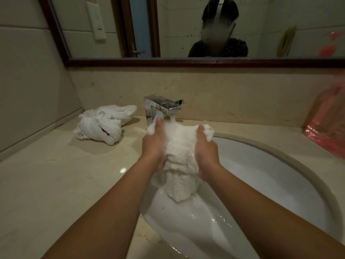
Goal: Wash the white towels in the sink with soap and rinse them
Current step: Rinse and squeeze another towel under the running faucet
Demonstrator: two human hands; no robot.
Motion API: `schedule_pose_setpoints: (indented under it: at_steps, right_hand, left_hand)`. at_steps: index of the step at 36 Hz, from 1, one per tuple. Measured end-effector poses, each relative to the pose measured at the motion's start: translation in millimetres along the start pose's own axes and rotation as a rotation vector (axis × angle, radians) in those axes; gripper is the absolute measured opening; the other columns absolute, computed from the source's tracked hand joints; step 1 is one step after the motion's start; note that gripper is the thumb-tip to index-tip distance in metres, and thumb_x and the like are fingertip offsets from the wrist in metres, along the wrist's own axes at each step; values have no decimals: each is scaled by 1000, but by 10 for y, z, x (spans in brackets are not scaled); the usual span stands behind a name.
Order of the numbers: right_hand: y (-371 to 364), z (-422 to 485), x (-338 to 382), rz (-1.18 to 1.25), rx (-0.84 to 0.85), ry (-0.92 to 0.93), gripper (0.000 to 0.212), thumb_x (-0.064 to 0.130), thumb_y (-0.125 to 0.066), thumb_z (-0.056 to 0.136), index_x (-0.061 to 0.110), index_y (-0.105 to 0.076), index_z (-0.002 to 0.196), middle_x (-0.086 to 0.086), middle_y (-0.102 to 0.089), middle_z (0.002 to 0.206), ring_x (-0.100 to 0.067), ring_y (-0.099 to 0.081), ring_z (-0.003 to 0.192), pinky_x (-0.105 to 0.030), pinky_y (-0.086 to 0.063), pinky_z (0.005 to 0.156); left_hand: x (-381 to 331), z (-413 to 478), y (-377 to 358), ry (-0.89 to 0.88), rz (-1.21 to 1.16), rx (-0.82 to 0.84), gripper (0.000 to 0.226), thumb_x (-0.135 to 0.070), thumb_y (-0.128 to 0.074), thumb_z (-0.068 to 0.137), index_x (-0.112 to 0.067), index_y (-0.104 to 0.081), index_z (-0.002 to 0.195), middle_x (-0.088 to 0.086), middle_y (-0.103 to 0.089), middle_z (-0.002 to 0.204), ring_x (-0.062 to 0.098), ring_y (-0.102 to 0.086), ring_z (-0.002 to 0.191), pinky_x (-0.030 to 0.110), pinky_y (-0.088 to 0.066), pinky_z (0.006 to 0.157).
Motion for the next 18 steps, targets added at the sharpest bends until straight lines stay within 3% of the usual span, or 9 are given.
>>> schedule_pose_setpoints:
  at_steps: [3,5,8,9,11,13,15,16,18]
  right_hand:
    - [0,-29,5,-36,15,-2,67,75,-45,100,16,-64,125,-7,-72,116,-28,-69,107,-42,-55,97]
    - [15,-5,5,13,4,-15,72,76,-47,98,15,-62,133,-10,-70,123,-32,-67,115,-47,-53,106]
    - [57,50,9,184,-19,-74,76,78,-55,92,15,-60,135,-8,-70,128,-32,-68,117,-50,-53,109]
    - [65,59,24,260,-17,-90,84,82,-60,85,16,-61,136,-8,-72,128,-32,-69,116,-52,-54,107]
    - [80,115,55,383,-23,-99,91,84,-69,68,20,-66,132,-6,-76,124,-34,-73,110,-55,-57,103]
    - [105,170,86,442,-4,-74,93,80,-81,59,20,-68,130,-6,-78,120,-34,-76,106,-57,-59,99]
    - [134,208,106,458,29,-47,102,74,-92,50,22,-67,134,-5,-78,121,-34,-77,107,-59,-58,100]
    - [142,192,126,453,56,-33,102,70,-95,50,22,-67,136,-5,-78,122,-34,-77,108,-60,-57,101]
    - [140,153,155,420,105,14,83,59,-92,67,17,-67,135,-7,-79,121,-35,-77,108,-59,-57,102]
  left_hand:
    - [-40,26,31,-56,94,-13,83,-84,-43,94,-8,-62,121,4,-69,101,23,-68,93,41,-57,93]
    - [-41,42,45,-14,51,22,83,-88,-47,88,-15,-57,126,4,-68,108,24,-68,99,42,-56,97]
    - [25,117,32,144,-107,176,124,-107,-53,59,-20,-58,147,9,-71,134,35,-71,116,54,-56,103]
    - [19,110,14,153,-156,244,117,-106,-52,63,-22,-62,144,11,-74,130,36,-74,113,54,-58,101]
    - [-52,40,-9,135,-169,305,91,-91,-37,90,-18,-69,135,13,-79,117,34,-77,105,45,-61,90]
    - [-38,7,-45,160,-120,357,88,-84,-24,98,-17,-72,129,13,-80,111,31,-77,101,39,-60,81]
    - [15,-20,-84,192,-36,441,94,-88,-17,95,-20,-76,121,12,-81,108,30,-75,103,38,-57,84]
    - [32,-26,-95,202,-24,478,95,-89,-15,94,-20,-77,115,13,-81,108,31,-75,104,39,-56,86]
    - [37,-26,-86,212,-36,487,93,-88,-17,95,-19,-79,104,16,-80,113,32,-76,100,40,-56,86]
Point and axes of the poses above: each hand's wrist, its own z-axis towards the middle knuckle, its own y-axis out of the back of the hand, x = y × z, the point moved 2 cm from there along z, towards the middle knuckle
